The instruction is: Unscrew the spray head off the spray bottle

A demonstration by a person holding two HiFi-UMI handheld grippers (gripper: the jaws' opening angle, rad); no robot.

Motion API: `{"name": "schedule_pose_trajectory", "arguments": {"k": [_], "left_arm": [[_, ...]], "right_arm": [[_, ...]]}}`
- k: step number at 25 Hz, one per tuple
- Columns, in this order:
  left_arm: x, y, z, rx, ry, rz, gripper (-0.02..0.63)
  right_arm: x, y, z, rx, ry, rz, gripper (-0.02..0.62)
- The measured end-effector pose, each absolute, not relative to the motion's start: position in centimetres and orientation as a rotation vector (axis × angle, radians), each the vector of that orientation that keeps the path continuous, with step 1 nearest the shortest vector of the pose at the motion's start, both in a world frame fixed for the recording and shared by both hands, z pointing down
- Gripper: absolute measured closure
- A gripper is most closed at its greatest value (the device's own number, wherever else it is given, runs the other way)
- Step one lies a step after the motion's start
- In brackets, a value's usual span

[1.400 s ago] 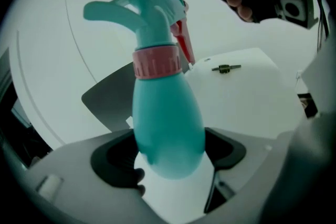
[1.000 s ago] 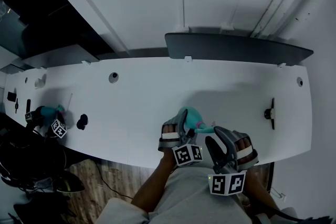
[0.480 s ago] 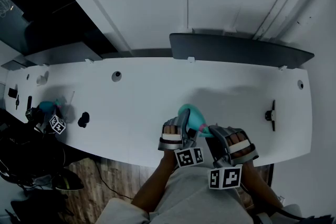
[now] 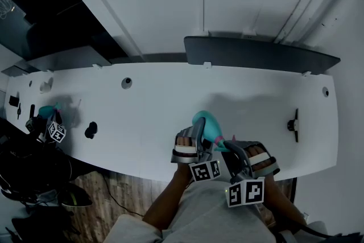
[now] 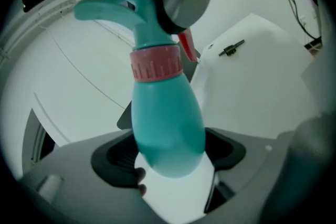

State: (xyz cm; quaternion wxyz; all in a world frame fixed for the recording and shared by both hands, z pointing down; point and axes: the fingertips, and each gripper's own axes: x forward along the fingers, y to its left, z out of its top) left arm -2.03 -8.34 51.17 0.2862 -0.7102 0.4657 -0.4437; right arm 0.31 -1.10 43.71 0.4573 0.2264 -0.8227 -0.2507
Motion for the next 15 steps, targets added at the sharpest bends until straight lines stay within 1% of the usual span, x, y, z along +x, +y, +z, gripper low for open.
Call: {"name": "schedule_pose_trajectory", "arguments": {"k": [8,15], "left_arm": [[-2.10,-8.27,51.33,-1.865,1.227,-1.205,0.229],[-2.19,-8.42,51.15,-1.865,1.230,-1.210,0.229]], "right_arm": [[0.38,-0.96,43.98,0.588,-2.143,-0.383,0.507],[0.24,-1.13,43.81,0.633,-2.170,-0.298,0.506]]}}
